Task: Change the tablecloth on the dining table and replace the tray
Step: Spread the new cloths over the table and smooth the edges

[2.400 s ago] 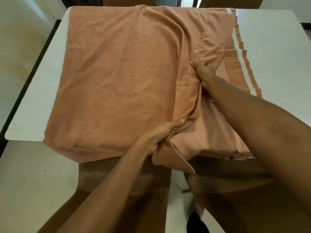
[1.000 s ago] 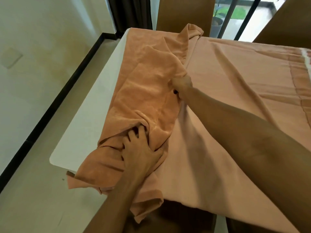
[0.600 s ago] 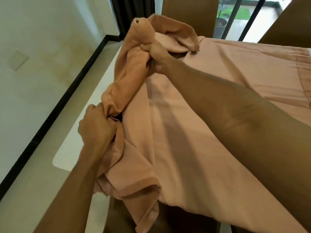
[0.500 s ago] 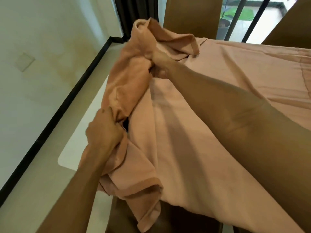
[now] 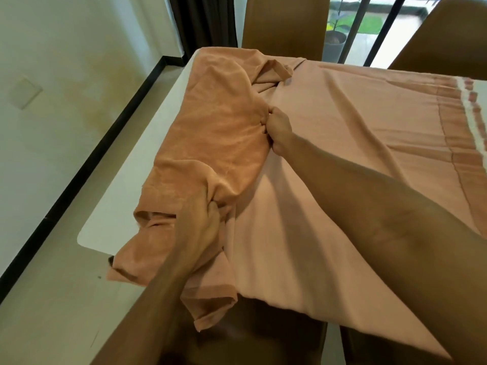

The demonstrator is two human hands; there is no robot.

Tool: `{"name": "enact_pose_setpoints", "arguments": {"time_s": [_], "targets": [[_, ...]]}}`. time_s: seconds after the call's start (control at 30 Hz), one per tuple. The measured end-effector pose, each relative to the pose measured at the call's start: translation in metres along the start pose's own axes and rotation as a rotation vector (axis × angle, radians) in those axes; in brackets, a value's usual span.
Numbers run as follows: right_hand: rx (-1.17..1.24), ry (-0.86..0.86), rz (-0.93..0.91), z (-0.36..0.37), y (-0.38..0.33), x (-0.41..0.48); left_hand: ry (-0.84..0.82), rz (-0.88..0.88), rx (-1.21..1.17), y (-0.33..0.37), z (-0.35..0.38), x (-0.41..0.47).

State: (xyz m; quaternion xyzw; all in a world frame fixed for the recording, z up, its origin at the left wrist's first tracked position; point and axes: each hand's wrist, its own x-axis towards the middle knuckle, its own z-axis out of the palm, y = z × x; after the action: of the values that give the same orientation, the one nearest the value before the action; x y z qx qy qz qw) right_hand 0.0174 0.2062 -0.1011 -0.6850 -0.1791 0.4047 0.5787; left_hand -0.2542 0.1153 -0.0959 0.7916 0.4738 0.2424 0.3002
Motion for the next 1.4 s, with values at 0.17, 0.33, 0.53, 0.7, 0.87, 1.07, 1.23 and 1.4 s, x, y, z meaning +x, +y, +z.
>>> {"name": "enact_pose_setpoints", "arguments": {"time_s": [0.17, 0.33, 0.53, 0.7, 0.87, 1.07, 1.23, 1.4], "targets": [[0.092, 0.078, -0.051, -0.026, -0.015, -0.012, -0.180, -0.163, -0.121, 0.042, 0.006, -0.003], [0.103, 0.253, -0.030, -0.085, -0.009, -0.031, -0.382, -0.202, -0.156, 0.078, 0.029, -0.016], [0.124, 0.292, 0.019, -0.170, 0.006, -0.032, -0.505, -0.142, -0.084, 0.121, 0.067, -0.049], [0.108, 0.265, 0.038, -0.198, 0.004, -0.078, -0.453, -0.181, 0.326, 0.103, 0.089, -0.084], [0.140, 0.263, 0.083, -0.199, 0.010, -0.092, -0.209, -0.461, -0.307, 0.115, 0.076, -0.083], [-0.098, 0.078, 0.050, -0.134, -0.007, -0.097, -0.028, -0.265, -0.027, 0.074, 0.038, -0.067], [-0.504, -0.203, -0.115, -0.081, -0.010, -0.103, -0.158, -0.266, 0.288, 0.032, 0.023, -0.067], [-1.136, 0.025, -0.058, -0.137, 0.041, -0.115, -0.144, 0.039, 0.415, 0.044, 0.047, -0.090]]}}
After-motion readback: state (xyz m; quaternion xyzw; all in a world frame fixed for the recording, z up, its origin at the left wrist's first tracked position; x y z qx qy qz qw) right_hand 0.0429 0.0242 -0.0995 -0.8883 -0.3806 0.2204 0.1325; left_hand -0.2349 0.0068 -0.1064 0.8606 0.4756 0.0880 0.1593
